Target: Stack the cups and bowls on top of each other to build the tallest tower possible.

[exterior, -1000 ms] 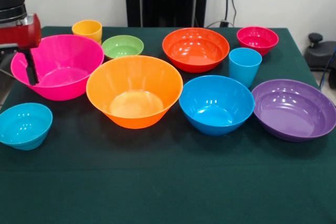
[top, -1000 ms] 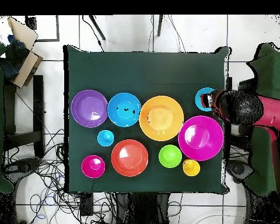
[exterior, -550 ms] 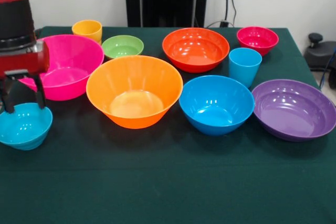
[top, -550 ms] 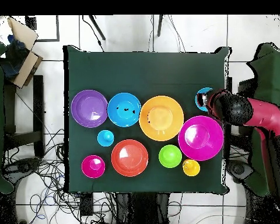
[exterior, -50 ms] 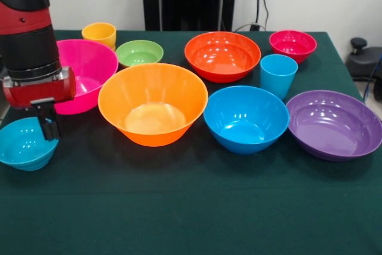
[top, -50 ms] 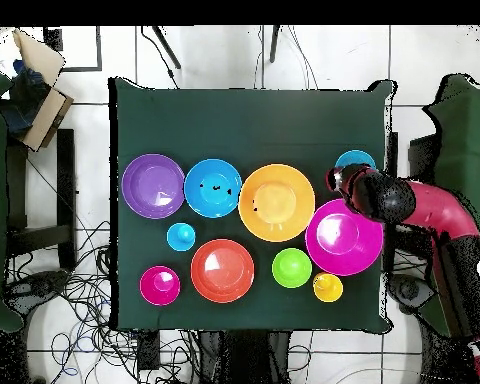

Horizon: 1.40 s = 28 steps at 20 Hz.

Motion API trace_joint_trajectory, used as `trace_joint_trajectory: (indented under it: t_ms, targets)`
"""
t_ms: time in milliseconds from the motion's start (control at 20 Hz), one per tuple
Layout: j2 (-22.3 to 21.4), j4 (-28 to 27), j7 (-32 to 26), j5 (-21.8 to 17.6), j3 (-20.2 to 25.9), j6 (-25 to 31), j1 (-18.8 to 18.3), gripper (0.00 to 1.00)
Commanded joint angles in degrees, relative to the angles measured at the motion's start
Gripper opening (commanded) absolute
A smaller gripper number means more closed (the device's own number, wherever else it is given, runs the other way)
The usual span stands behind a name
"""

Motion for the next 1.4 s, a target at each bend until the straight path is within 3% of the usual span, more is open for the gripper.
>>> trace_joint_trajectory:
  t_ms: [50,550,600,750,1050,1400]
  targets:
    - [-0.48,4.49,-11.47,-4.51,0.8,-2.0,-0.34,0.0]
    - [-4.39,4.39,-8.33,-2.47,0.99,1.47,2.46,0.0]
    - [-4.56,4.39,-8.1,-2.32,0.97,1.45,2.62,1.0]
    - [-4.83,4.85,-9.37,-2.7,1.57,1.13,2.52,1.0]
    - [-5.28,5.53,-6.29,-2.5,0.16,-0.03,2.95,1.0]
    - [-1.39,2.49,-6.14,-4.31,-0.75,-1.99,4.46,1.0]
